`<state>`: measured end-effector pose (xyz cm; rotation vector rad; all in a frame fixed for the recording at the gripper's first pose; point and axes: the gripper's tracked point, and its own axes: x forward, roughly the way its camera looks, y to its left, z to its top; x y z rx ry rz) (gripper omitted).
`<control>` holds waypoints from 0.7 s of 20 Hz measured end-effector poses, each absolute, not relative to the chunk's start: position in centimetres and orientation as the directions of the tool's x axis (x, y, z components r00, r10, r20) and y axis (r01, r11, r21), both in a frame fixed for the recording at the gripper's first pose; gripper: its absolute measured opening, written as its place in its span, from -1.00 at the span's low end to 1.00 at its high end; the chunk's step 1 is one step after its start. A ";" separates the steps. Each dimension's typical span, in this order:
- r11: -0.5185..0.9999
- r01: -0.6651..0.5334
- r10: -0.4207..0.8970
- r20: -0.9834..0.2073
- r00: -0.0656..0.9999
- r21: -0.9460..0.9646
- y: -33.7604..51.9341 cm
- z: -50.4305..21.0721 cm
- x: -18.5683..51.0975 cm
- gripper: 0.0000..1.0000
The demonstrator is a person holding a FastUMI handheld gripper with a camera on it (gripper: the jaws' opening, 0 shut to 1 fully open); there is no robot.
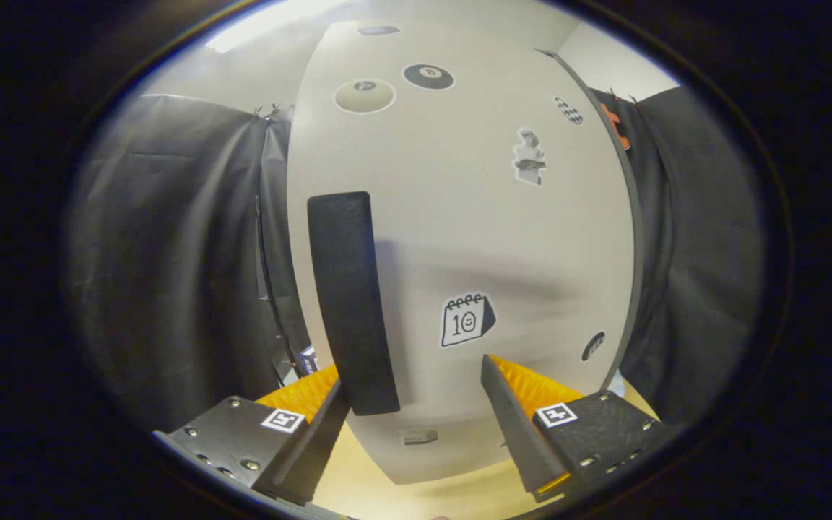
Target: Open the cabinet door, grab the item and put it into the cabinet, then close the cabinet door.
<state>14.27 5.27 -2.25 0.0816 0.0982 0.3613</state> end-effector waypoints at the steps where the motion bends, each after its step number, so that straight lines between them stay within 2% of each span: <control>1: 0.931 -0.352 0.359 -0.080 0.930 0.094 5.8 -2.2 14.9 1.00; 6: 0.930 -0.363 0.366 -0.069 0.928 0.055 8.8 -1.9 18.1 1.00; 14: 0.959 -0.282 0.283 -0.049 0.958 0.039 8.6 -1.1 22.2 1.00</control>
